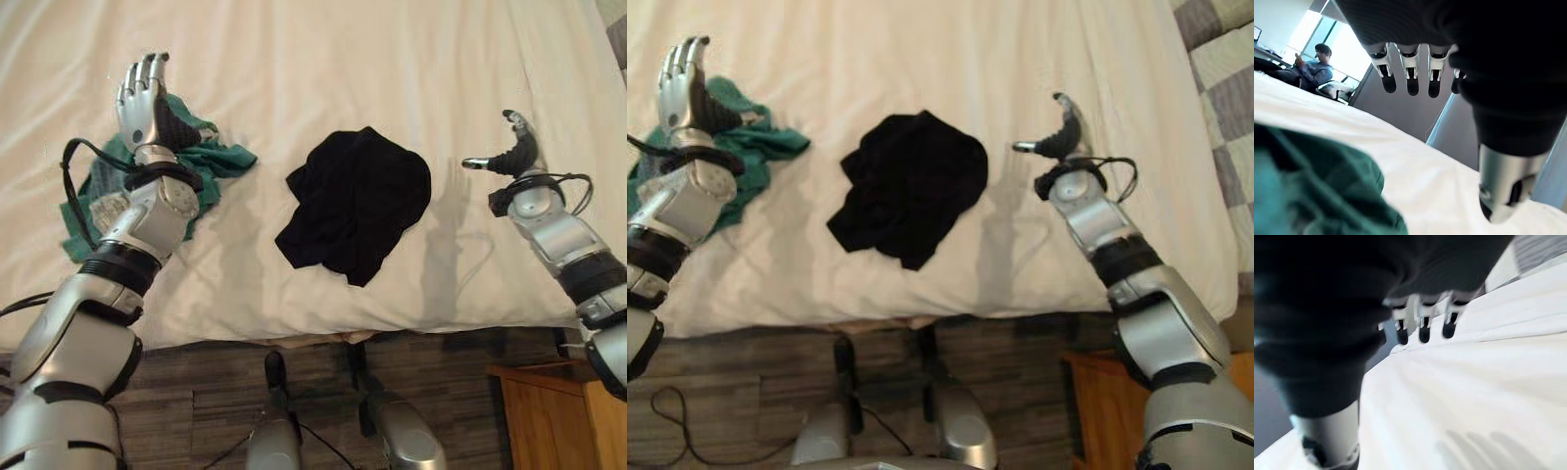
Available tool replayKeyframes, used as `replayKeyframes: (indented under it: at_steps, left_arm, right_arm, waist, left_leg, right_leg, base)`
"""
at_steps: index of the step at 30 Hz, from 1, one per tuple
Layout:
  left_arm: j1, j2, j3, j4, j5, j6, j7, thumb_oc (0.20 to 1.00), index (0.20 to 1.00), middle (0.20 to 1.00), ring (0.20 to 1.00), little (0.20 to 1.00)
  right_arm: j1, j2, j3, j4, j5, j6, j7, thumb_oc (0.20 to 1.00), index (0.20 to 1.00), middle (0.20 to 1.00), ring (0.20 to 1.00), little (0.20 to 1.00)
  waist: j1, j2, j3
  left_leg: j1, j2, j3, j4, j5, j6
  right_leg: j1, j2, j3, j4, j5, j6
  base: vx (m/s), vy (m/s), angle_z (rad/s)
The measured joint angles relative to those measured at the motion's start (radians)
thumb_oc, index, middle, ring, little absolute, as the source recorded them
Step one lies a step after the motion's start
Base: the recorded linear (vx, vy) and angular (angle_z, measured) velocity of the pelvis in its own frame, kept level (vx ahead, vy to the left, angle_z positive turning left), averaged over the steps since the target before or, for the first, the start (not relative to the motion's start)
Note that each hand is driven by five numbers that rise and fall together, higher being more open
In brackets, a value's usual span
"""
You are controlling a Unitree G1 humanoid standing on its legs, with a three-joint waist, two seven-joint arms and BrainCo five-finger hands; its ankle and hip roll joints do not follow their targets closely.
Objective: Tidy up the quilt and then pick up the clothes from the bed and put them into the laundry hamper.
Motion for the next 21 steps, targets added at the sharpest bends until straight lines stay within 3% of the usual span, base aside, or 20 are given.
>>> replayKeyframes:
  at_steps: [6, 12, 18, 21]
  left_arm:
    - [0.002, -0.032, -0.007, -0.004, 0.064, 0.125, -0.005, 1.000, 1.000, 1.000, 1.000, 1.000]
    - [0.001, -0.038, -0.006, -0.004, 0.159, 0.229, -0.001, 1.000, 1.000, 1.000, 1.000, 1.000]
    - [0.002, -0.064, -0.007, 0.006, 0.157, 0.286, 0.006, 1.000, 1.000, 1.000, 1.000, 1.000]
    - [0.003, -0.093, -0.008, 0.024, 0.156, 0.280, 0.008, 1.000, 1.000, 1.000, 1.000, 1.000]
  right_arm:
    - [-0.022, 0.107, 0.016, -0.022, 0.025, -0.002, -0.005, 1.000, 1.000, 1.000, 1.000, 1.000]
    - [-0.050, 0.231, 0.051, -0.044, 0.022, 0.056, -0.025, 1.000, 1.000, 1.000, 1.000, 1.000]
    - [-0.060, 0.354, 0.089, 0.016, 0.006, 0.101, -0.031, 1.000, 1.000, 1.000, 1.000, 1.000]
    - [-0.059, 0.359, 0.115, 0.044, 0.000, 0.113, -0.031, 1.000, 1.000, 1.000, 1.000, 1.000]
  waist:
    - [0.034, 0.005, 0.021]
    - [0.058, 0.008, 0.023]
    - [0.078, 0.038, 0.042]
    - [0.081, 0.058, 0.054]
  left_leg:
    - [-0.001, 0.010, -0.002, 0.000, 0.000, 0.000]
    - [0.003, -0.006, -0.012, 0.000, 0.001, 0.000]
    - [0.015, -0.023, -0.023, 0.000, 0.006, 0.003]
    - [0.019, -0.036, -0.024, 0.000, 0.007, 0.004]
  right_leg:
    - [0.004, 0.009, -0.011, 0.000, 0.000, 0.000]
    - [0.012, -0.004, -0.017, 0.000, 0.000, 0.000]
    - [0.031, -0.023, -0.019, 0.000, -0.001, 0.000]
    - [0.037, -0.033, -0.019, 0.000, -0.001, 0.000]
  base:
    - [0.01, 0.001, 0.04]
    - [0.00, 0.006, 0.05]
    - [0.01, 0.094, 0.08]
    - [0.00, 0.062, 0.04]
